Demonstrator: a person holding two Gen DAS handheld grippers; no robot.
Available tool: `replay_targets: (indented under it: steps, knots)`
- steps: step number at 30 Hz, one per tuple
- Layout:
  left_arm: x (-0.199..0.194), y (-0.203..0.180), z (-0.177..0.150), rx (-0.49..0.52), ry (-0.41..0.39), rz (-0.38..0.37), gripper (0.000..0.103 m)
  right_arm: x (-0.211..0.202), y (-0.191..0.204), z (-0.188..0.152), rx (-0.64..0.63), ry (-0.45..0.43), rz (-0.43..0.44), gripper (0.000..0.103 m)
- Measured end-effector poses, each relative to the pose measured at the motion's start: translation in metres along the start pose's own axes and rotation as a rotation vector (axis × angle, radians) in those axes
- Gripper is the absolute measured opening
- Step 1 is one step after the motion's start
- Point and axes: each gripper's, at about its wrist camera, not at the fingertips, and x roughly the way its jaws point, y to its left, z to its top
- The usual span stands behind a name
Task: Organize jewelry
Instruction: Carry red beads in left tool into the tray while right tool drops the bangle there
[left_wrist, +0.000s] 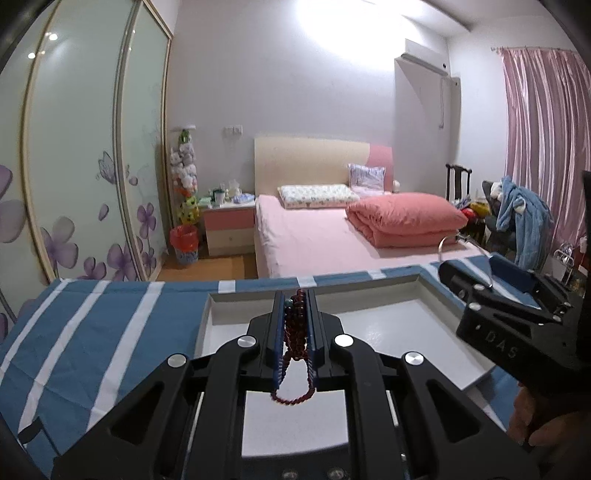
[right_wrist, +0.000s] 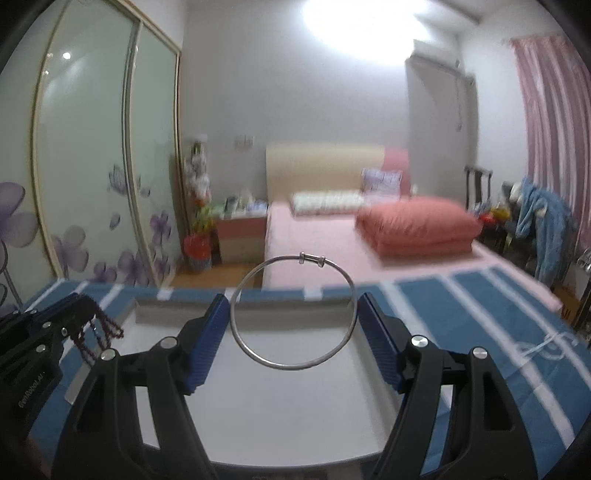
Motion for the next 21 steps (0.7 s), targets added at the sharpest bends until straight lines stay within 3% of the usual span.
replay_targets:
  steps: [7,12,16,21]
  knots:
    - [0.026,0.004,-0.006,-0.018,0.087,-0.015,0.011,0.048,0.001,-0.019,0.029,0.216,0.045,0.070]
    - [0.032,0.007,-0.009,-0.024,0.121,-0.023,0.014,0.062,0.004,-0.031,0.040,0.301,0.062,0.071]
    - [0.027,0.017,-0.004,-0.074,0.127,-0.026,0.029,0.054,-0.003,-0.029,0.071,0.299,0.066,0.075]
    - [0.008,0.037,0.006,-0.109,0.098,-0.007,0.029,0.026,-0.019,-0.016,0.107,0.242,0.064,0.076]
